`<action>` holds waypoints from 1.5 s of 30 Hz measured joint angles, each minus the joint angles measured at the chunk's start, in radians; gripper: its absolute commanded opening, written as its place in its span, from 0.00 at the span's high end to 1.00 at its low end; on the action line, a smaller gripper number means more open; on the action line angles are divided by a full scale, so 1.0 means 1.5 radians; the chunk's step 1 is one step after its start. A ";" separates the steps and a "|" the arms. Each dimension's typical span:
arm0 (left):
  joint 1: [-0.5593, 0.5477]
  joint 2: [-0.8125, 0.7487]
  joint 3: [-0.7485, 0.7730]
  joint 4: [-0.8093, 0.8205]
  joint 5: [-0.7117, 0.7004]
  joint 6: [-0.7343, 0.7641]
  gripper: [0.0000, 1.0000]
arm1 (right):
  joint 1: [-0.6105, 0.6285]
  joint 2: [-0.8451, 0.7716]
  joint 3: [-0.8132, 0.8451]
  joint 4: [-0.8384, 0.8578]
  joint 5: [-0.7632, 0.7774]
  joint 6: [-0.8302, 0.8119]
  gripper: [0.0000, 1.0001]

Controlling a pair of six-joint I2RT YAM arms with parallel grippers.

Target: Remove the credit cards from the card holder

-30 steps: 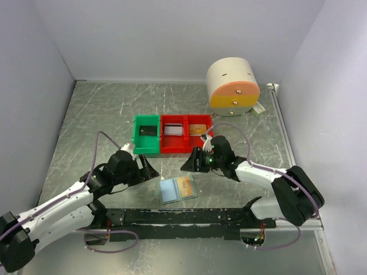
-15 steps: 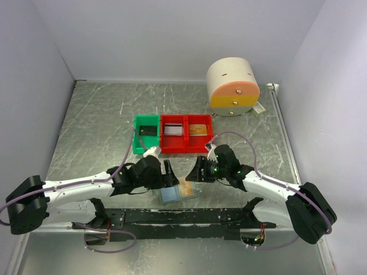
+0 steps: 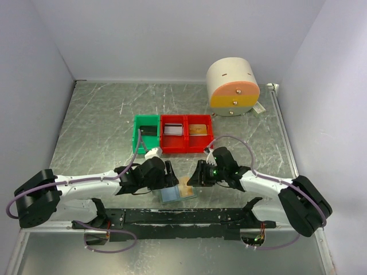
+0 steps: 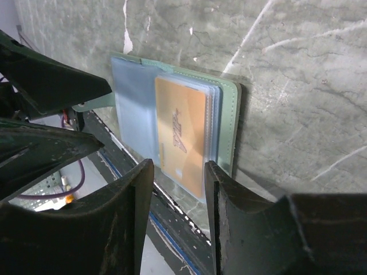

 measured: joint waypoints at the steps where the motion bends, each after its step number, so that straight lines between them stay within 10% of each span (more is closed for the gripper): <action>1: 0.000 0.000 0.000 0.002 0.000 0.000 0.13 | 0.000 0.005 0.000 0.000 0.000 -0.002 0.60; 45: -0.001 0.035 -0.034 0.100 0.019 -0.005 0.35 | 0.011 0.040 -0.016 0.033 -0.028 0.007 0.72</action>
